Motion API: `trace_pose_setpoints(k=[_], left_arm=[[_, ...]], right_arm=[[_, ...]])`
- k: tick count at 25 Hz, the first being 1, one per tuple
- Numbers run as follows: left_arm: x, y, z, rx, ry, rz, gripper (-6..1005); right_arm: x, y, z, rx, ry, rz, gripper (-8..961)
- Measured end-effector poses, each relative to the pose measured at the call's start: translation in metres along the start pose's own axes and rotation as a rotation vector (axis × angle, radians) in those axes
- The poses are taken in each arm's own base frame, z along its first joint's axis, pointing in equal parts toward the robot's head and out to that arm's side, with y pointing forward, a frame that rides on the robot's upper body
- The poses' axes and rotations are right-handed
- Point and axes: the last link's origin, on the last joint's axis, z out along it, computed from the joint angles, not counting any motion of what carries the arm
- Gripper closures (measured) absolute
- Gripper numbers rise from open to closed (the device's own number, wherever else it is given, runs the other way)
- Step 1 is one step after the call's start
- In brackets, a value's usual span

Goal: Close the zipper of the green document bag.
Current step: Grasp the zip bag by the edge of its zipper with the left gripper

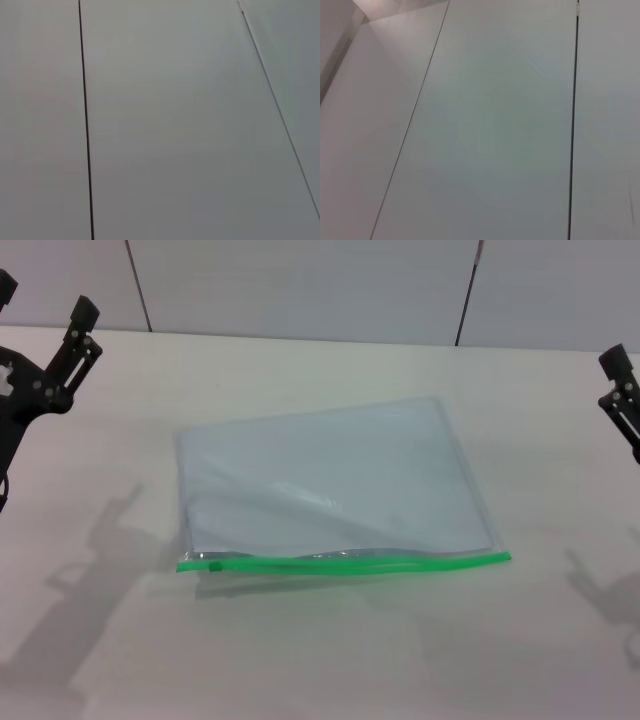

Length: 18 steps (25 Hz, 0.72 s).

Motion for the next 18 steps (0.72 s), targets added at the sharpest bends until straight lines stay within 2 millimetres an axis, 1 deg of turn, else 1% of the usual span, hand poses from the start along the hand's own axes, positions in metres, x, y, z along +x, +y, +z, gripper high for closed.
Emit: trace_pose_setpoints(k=[11, 14, 18], left_arm=[[-0.001, 0.001, 0.000, -0.008, -0.006, 0.002, 176], [-0.003, 0.006, -0.002, -0.067, -0.031, 0.017, 183], [-0.009, 0.017, -0.007, -0.192, -0.083, 0.050, 191]], right_arm=[[0.000, 0.000, 0.000, 0.001, 0.001, 0.000, 86], [0.000, 0.000, 0.000, 0.004, 0.000, 0.000, 86], [-0.001, -0.001, 0.000, 0.007, -0.004, 0.002, 85]])
